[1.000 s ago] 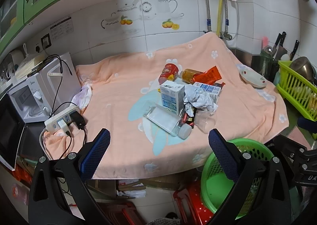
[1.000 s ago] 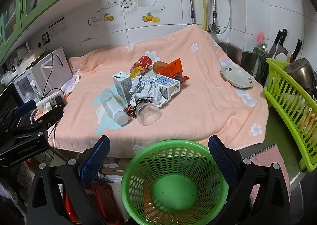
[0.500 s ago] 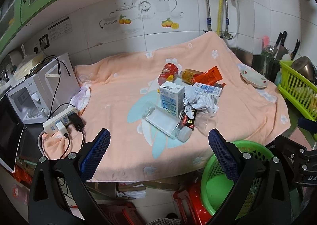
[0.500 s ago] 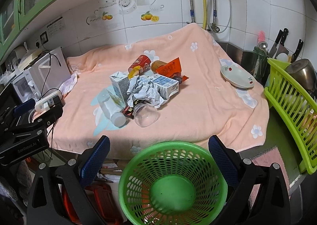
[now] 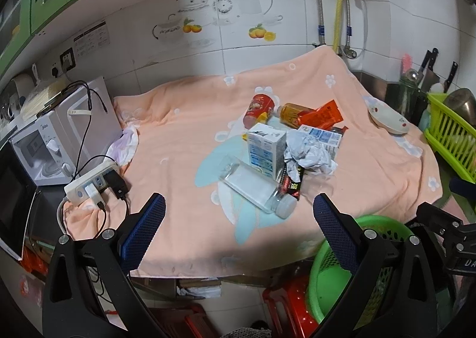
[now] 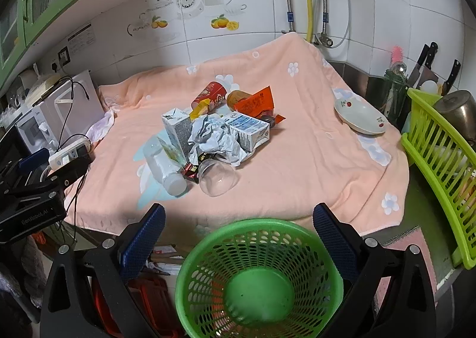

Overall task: Collect trash
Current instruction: 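Reach the right tool to the crumpled white plastic bag and grasp it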

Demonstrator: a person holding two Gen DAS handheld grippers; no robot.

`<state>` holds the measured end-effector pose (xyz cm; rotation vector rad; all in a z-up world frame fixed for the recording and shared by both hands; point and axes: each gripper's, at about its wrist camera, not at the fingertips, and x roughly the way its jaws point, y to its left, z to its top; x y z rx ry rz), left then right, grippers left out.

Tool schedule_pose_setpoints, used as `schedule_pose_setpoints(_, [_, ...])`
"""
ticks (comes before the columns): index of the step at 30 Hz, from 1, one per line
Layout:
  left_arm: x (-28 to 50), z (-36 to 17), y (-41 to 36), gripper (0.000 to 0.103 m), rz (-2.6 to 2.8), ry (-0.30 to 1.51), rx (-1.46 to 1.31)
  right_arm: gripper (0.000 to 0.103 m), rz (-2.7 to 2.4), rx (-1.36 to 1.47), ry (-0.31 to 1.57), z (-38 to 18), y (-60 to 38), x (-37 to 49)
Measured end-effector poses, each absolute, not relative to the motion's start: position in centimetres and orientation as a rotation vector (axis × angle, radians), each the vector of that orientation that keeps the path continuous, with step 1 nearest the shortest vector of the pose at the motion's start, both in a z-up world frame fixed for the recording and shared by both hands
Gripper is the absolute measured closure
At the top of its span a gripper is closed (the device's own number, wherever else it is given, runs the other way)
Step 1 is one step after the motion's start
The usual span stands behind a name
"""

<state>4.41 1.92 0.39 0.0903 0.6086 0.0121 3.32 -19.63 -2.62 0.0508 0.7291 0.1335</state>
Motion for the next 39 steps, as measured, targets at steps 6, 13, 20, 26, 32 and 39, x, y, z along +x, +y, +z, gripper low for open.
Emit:
schedule_pose_setpoints(6, [5.2,0.2,3.2,0.005,0.031,0.615,0.077,0.007,0.149,0.042,0.733,-2.8,-19.2,4.5])
schedule_pose_setpoints(13, [6.1,-0.3,4.8,0.005,0.062,0.638,0.059,0.007,0.183,0.016,0.742,-2.9,-18.5,7.1])
schedule_pose_setpoints(20, [7.3,-0.9,6.6,0.005,0.082,0.663,0.046,0.014,0.237,-0.019,0.766,-3.6,-16.8,10.7])
schedule_pose_setpoints(26, [8.9,-1.7,8.0,0.005,0.094,0.688,0.033,0.019,0.280,-0.034,0.809,-4.8,-15.4,14.9])
schedule_pose_setpoints(32, [10.7,-2.6,8.8,0.005,0.091,0.713,0.031,0.024,0.302,-0.079,0.855,-6.4,-13.9,19.4])
schedule_pose_setpoints(39, [13.1,-3.3,9.2,0.005,0.063,0.736,0.029,0.024,0.317,-0.117,0.900,-8.4,-12.5,24.2])
